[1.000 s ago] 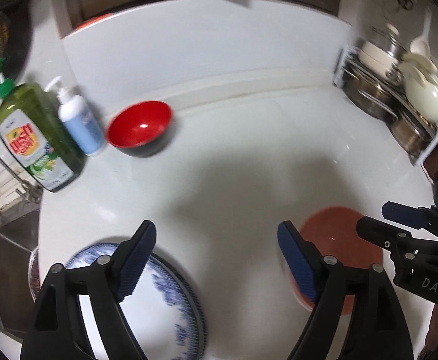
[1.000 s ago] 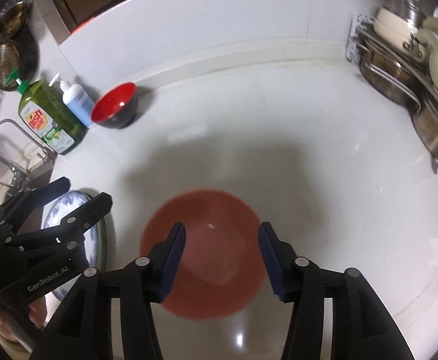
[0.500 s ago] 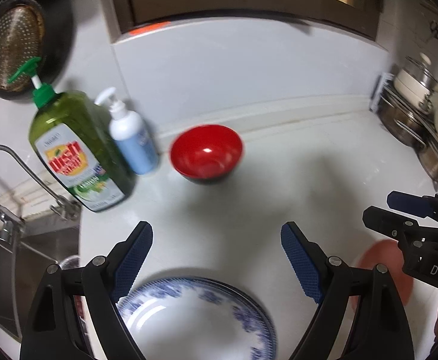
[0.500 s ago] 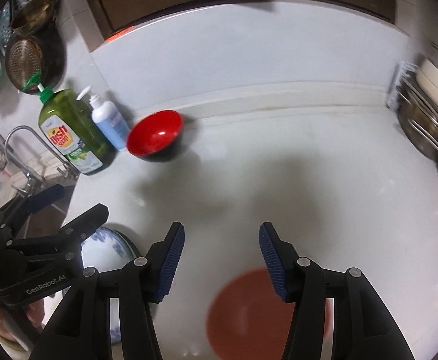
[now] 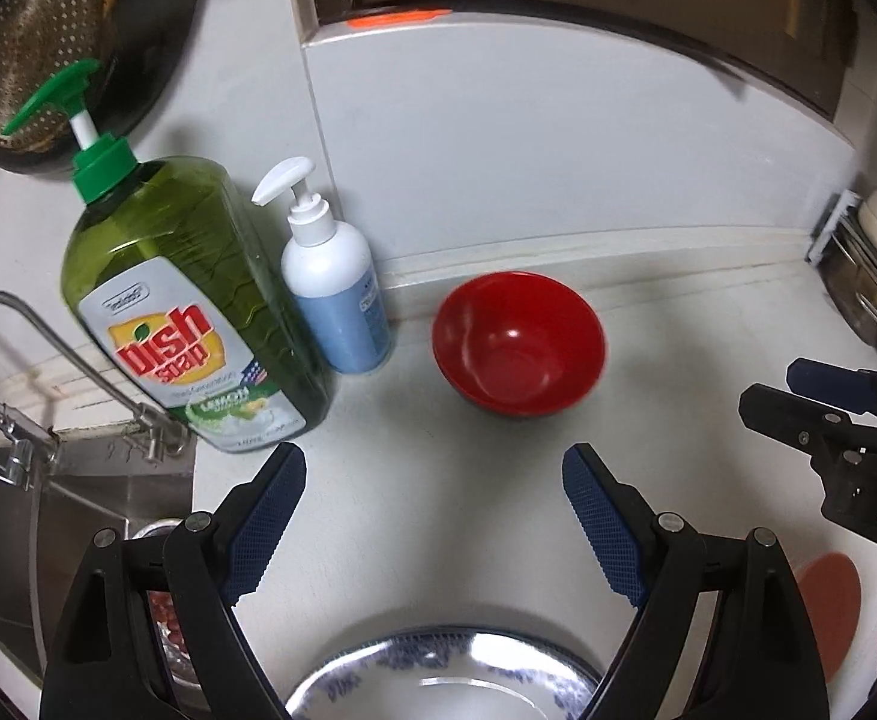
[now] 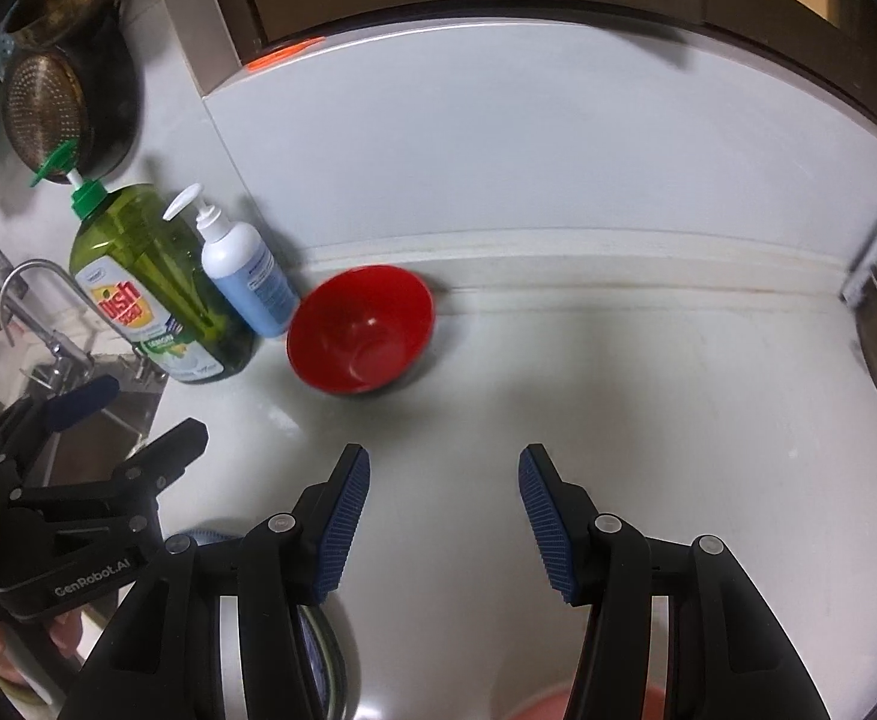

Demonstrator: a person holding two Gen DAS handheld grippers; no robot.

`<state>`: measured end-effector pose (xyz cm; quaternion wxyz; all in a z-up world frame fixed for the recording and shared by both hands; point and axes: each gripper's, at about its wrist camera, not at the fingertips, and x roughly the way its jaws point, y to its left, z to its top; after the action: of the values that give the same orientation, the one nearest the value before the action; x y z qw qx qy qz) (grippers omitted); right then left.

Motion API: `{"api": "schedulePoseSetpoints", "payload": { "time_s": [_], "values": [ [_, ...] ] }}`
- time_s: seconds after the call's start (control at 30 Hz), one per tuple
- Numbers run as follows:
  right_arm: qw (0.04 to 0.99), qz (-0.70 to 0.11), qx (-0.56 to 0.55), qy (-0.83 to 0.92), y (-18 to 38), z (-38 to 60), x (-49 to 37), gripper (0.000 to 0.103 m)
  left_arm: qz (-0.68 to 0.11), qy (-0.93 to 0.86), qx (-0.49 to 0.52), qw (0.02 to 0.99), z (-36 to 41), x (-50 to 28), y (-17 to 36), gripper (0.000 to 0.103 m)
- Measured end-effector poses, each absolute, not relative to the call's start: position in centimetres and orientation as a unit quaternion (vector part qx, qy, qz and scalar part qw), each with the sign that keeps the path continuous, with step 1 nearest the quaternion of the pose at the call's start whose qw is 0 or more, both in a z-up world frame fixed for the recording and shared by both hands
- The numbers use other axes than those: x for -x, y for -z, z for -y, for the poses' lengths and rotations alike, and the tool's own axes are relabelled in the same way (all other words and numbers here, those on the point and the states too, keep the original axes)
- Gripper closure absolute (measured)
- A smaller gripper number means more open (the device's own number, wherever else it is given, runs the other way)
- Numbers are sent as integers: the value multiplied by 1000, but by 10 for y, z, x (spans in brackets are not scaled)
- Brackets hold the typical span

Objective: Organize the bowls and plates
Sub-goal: 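Move both grippers to the red bowl beside the soap bottles, then close both grippers on the red bowl's rim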

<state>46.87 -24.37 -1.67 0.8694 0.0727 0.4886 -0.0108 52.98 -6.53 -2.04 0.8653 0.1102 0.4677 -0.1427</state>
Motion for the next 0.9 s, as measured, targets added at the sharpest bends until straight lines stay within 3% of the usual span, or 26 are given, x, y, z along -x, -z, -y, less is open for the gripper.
{"api": "schedulePoseSetpoints", "payload": {
  "time_s": [0.37, 0.8, 0.9],
  "values": [
    [862, -500, -84, -1, 42, 244, -532, 50, -479, 132, -121, 860, 74, -586, 55, 17],
    [840, -532, -104, 2, 86, 251, -583, 51, -512, 133, -122, 840, 86, -626, 104, 31],
    [834, -541, -112, 3, 96, 252, -590, 56, -516, 134, -124, 837, 89, -632, 111, 35]
  ]
}}
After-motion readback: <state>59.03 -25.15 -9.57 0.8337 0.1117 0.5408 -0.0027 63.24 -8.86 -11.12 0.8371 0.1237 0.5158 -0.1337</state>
